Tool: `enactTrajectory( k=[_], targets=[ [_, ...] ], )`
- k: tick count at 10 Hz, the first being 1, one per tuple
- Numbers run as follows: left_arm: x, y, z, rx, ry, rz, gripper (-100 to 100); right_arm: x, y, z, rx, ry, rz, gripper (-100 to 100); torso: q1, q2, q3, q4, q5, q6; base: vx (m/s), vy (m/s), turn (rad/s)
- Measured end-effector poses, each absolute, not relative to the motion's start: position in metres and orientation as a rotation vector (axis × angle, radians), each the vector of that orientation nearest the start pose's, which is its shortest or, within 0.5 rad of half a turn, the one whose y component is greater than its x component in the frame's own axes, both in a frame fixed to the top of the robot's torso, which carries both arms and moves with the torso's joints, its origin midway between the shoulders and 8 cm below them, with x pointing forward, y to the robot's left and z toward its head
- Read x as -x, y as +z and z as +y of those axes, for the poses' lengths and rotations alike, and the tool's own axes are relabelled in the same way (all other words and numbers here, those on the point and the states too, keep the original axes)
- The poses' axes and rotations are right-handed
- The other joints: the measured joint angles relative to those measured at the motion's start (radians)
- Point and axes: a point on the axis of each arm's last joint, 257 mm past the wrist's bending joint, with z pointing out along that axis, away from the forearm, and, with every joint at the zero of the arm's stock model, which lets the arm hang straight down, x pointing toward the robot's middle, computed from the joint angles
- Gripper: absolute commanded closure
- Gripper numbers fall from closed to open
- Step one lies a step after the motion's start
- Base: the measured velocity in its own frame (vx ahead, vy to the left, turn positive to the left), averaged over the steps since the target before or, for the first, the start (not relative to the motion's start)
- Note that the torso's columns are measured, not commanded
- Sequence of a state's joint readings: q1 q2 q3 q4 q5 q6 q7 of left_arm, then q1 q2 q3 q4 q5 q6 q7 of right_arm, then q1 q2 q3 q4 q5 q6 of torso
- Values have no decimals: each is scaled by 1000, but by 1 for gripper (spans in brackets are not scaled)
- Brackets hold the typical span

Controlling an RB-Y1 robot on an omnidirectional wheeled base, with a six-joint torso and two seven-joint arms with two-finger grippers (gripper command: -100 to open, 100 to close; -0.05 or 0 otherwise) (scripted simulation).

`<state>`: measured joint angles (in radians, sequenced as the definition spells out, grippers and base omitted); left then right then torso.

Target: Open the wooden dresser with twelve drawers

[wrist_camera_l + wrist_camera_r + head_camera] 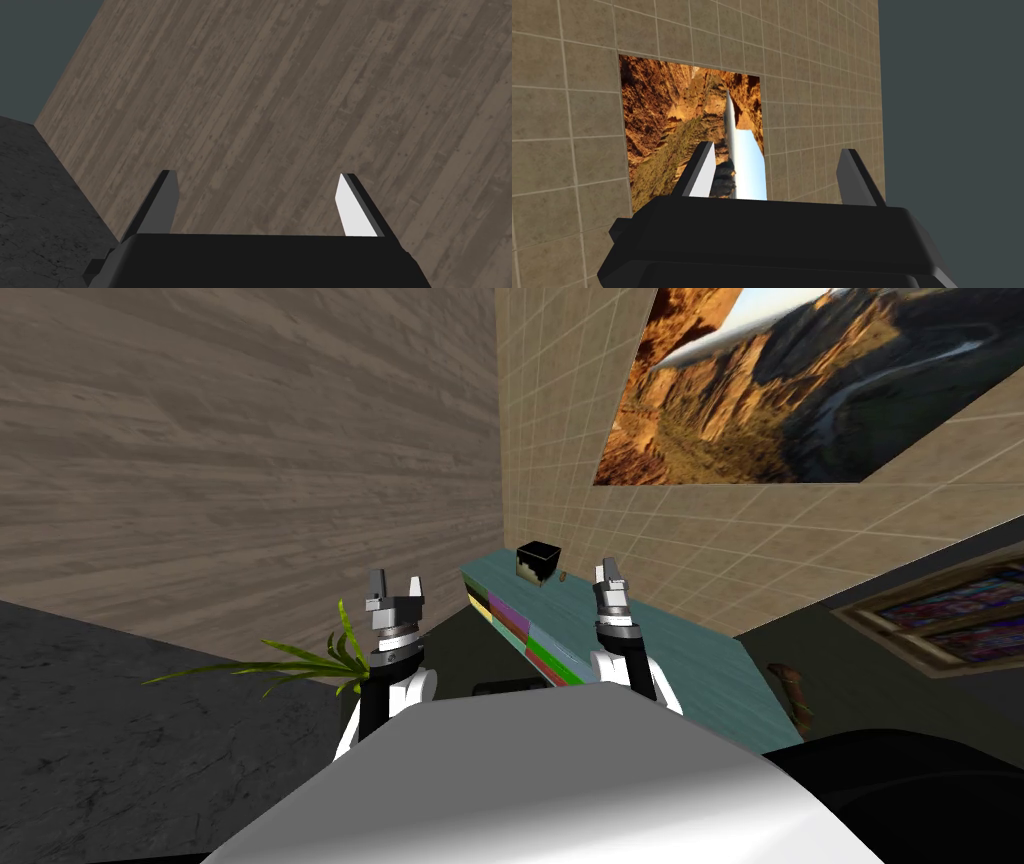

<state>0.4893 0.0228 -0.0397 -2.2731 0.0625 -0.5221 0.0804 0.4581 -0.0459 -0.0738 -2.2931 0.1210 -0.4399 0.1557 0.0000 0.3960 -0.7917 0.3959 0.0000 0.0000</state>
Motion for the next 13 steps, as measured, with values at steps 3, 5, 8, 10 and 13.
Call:
enactTrajectory(
  k=[3,5,8,10,13],
  targets=[
    [-343,28,270,697,-1466,554,0,-353,33,-283,-486,1013,745,0,0,222,-443,221,0,0,0,0,0],
    [-343,28,270,698,-1466,554,0,-360,21,-282,-493,1001,787,-100,3,328,-660,328,1,0,19,66,105],
    [-344,28,270,698,-1466,554,0,-390,-32,-281,-549,940,953,-100,2,341,-684,342,0,0,22,97,93],
    [-344,28,270,698,-1466,554,0,-398,-62,-279,-586,906,1032,-100,-2,343,-684,342,-1,0,29,89,133],
    [-344,28,270,698,-1466,554,0,-414,-119,-283,-647,832,1176,-100,0,343,-684,342,0,0,18,89,71]
  ],
)
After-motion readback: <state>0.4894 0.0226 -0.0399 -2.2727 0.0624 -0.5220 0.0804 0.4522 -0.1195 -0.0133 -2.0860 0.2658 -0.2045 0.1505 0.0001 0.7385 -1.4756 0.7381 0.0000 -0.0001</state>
